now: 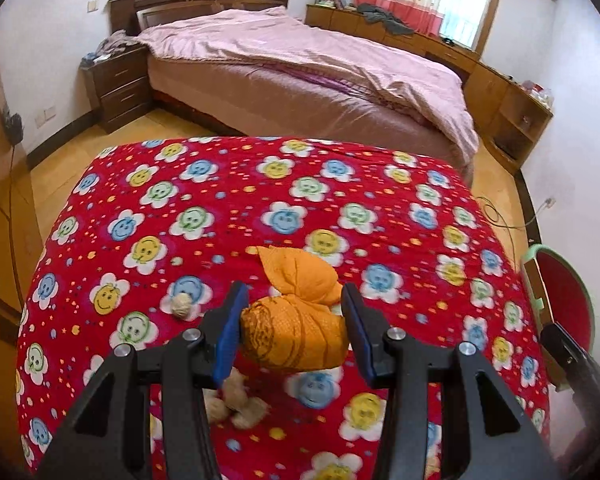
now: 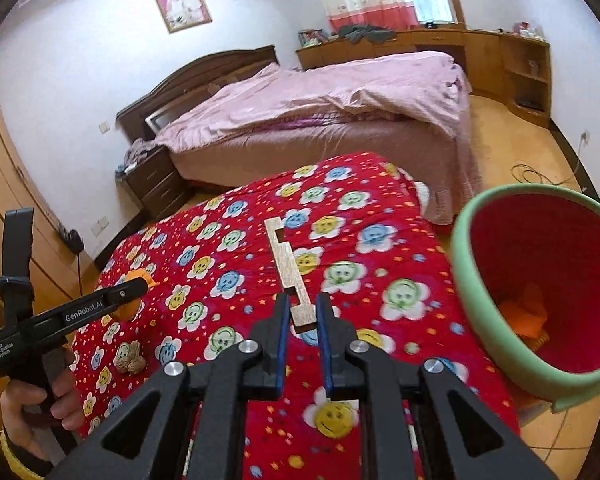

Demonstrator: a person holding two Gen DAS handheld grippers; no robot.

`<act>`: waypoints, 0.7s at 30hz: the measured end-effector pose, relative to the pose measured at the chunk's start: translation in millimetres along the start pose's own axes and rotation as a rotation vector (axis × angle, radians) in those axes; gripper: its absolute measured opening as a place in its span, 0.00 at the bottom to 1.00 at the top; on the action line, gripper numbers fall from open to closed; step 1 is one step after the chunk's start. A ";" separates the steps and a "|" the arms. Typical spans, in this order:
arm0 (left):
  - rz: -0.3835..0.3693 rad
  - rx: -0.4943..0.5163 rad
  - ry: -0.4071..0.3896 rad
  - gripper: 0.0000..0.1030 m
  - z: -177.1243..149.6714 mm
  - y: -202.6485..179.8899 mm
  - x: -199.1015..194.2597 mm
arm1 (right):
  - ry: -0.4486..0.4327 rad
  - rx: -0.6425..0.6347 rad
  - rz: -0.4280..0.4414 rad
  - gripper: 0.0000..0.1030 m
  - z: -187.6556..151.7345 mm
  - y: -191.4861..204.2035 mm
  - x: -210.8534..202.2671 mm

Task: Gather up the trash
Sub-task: 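Carry the orange bundle and wooden stick over the red bucket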

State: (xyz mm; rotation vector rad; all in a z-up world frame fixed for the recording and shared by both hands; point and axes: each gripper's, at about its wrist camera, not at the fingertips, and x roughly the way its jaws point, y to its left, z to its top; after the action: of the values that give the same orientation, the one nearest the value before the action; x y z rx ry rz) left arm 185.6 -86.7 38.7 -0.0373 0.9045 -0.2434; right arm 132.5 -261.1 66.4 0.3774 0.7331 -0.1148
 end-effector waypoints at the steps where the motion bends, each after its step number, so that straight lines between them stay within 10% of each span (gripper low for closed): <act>1: -0.004 0.009 -0.002 0.47 -0.8 -5.0 -2.2 | -0.005 0.007 -0.001 0.14 -0.5 -3.1 -3.8; 21: -0.100 0.233 -0.007 0.47 -14.7 -135.3 -19.2 | -0.126 0.178 -0.068 0.14 -14.1 -97.1 -75.7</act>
State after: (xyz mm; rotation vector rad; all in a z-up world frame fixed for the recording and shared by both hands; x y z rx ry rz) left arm 136.5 -212.9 62.7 0.1324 0.8630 -0.4405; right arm 45.0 -347.9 78.9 0.5104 0.6129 -0.2672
